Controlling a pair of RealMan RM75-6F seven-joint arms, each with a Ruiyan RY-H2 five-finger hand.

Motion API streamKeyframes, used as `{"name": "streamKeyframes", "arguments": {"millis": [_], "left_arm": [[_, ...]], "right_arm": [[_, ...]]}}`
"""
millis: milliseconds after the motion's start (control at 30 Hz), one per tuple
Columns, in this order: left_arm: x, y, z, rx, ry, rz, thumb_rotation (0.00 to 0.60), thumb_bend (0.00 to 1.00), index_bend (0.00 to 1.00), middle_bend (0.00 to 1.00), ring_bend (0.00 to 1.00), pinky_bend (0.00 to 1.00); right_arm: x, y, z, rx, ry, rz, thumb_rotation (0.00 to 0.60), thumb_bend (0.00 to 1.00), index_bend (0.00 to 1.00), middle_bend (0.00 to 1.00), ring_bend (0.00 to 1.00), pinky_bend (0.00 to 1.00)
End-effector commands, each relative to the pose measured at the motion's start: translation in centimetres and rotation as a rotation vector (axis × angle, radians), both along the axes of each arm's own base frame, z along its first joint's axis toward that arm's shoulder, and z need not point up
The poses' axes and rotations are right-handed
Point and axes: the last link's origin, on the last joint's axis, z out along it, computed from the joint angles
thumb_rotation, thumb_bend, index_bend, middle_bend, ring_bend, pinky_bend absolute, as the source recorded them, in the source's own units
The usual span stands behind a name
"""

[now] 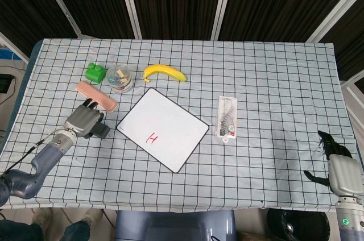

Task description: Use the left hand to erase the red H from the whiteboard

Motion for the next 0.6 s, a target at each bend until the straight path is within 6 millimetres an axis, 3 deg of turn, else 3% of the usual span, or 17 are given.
{"name": "streamKeyframes", "arguments": {"millis": [33, 333, 600], "left_arm": [[0.9, -0.1, 0.8, 0.021, -0.024, -0.027, 0.600, 0.27, 0.46, 0.46, 0.11, 0.09], [5.2, -0.9, 2.4, 0.064, -0.092, -0.151, 0.600, 0.27, 0.45, 0.46, 0.11, 0.09], [9.9, -0.9, 1.1, 0.040, -0.112, -0.236, 0.600, 0.27, 0.45, 0.45, 0.11, 0.09]], "right_arm": [[0.0, 0.0, 0.0, -0.001, -0.003, 0.000, 0.600, 0.06, 0.09, 0.12, 0.22, 0.23], [0.1, 0.1, 0.1, -0.004, -0.009, 0.004, 0.600, 0.06, 0.09, 0.12, 0.22, 0.23], [0.1, 0.1, 0.1, -0.003, -0.008, 0.006, 0.600, 0.06, 0.09, 0.12, 0.22, 0.23]]}}
